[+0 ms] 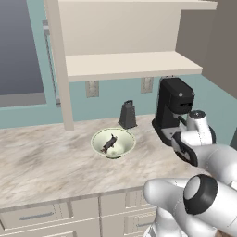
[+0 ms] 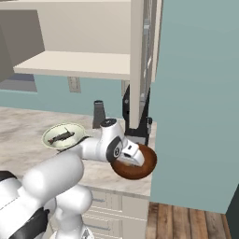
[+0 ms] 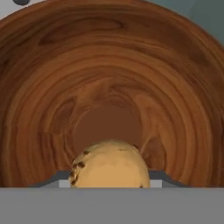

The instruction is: Pick both bowls and place them on the counter. Then place the fish in one bowl and place the cookie dough ball in the other bowl.

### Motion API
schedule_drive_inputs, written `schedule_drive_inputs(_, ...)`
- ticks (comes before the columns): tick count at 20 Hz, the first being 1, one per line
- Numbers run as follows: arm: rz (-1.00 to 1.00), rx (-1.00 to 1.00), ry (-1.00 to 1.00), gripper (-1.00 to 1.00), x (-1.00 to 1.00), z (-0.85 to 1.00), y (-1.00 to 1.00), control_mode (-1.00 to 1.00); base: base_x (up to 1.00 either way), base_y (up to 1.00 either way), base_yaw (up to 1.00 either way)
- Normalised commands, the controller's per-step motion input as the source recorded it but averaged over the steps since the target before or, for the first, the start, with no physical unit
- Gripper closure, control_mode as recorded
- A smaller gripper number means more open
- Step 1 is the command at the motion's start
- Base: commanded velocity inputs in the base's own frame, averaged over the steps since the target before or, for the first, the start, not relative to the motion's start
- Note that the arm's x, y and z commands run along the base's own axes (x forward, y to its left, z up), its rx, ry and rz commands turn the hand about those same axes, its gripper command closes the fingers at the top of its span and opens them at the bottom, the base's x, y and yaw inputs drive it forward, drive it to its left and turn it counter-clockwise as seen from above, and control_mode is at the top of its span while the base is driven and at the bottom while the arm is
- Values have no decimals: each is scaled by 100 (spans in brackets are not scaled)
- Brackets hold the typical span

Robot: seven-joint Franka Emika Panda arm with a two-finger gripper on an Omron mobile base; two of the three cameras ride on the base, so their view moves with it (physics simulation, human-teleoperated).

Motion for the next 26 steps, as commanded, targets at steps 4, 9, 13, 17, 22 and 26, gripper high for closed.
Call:
schedule_drive_inputs(4,0,0,4,100,13,-16,0,-100,0,0,0)
schedule_drive_inputs(9,0,0,2,100,2,-13,-6,-100,0,0,0)
schedule_drive_inputs(13,0,0,0,100,-7,-13,-18,-100,0,0,0)
schedule_drive_inputs(17,0,0,0,-100,-10,-14,-20,-100,0,0,0)
schedule_drive_inputs(22,0,0,0,-100,-10,-16,-17,-100,0,0,0)
schedule_drive_inputs(26,0,0,0,-100,-5,-9,-6,-100,0,0,0)
